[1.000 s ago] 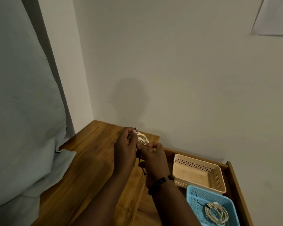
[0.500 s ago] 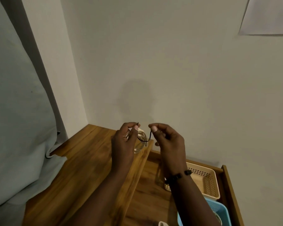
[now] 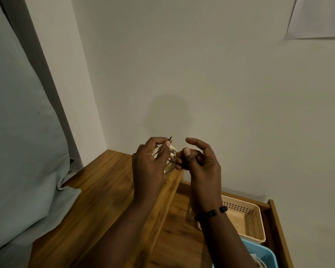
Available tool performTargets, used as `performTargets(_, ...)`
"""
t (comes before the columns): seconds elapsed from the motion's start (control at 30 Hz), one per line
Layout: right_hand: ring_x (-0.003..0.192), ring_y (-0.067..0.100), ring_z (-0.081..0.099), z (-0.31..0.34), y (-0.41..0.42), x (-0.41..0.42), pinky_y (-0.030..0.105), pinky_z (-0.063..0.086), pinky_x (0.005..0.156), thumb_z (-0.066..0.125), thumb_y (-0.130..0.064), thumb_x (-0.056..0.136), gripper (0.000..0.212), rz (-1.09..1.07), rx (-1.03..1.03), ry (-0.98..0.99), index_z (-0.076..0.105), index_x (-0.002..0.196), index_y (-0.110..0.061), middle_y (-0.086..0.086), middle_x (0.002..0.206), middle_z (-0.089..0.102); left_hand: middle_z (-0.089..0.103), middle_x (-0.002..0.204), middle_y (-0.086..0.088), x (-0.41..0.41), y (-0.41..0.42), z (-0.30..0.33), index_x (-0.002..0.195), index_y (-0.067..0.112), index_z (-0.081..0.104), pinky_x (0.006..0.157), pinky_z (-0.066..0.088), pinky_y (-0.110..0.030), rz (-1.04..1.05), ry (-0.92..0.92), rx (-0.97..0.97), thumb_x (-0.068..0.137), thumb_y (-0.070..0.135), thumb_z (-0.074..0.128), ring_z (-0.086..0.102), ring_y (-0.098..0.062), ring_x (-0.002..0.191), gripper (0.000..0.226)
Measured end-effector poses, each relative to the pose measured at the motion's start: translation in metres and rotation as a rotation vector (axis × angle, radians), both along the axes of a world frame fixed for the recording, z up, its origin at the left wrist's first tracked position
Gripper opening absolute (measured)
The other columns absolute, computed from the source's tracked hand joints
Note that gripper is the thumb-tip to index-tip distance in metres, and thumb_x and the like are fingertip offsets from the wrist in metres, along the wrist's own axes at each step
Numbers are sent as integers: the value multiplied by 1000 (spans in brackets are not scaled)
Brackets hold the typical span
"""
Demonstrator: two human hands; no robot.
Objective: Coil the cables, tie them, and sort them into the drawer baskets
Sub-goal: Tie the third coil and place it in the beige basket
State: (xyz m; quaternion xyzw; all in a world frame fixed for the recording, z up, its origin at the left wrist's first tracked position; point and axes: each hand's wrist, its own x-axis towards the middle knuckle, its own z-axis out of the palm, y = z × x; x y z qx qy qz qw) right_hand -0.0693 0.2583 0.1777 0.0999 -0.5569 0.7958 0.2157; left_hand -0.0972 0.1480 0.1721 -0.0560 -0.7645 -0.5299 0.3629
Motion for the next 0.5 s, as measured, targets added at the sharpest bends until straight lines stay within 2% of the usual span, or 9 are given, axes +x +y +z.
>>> performTargets(0.13,71,11,66,1,-2,-3,16,50,59,64,-22,91,9,-160,82,16,67,94,-14,6,78,70,69,101,6,1,1,2,102,34,65,69,61,-37,26,7,-19,92,37,59,64,-19,94,12)
performTargets(0.23,74,7,65,4,0,-3,20,53,63,61,-18,94,13,-108,95,15,71,102,-14,3,82,72,70,98,9,0,0,1,100,33,66,69,60,-34,33,9,-28,93,34,59,65,-18,93,9)
performTargets(0.37,104,7,66,8,6,0,23,55,87,59,-9,94,31,41,106,24,64,124,-17,-1,111,72,70,101,5,-2,-5,3,101,36,65,68,59,-31,44,10,-29,92,38,58,64,-21,96,12)
performTargets(0.43,104,10,67,9,6,0,24,57,86,62,-9,92,33,39,90,22,65,124,-18,1,110,72,69,103,5,-2,-5,5,103,35,65,69,61,-37,49,7,-22,91,41,57,63,-23,97,16)
performTargets(0.5,95,15,70,11,4,-1,29,58,78,65,-13,89,29,-7,62,21,66,118,-16,5,100,74,69,103,4,-1,-5,6,103,34,65,69,61,-40,62,3,-32,91,41,58,63,-24,96,16)
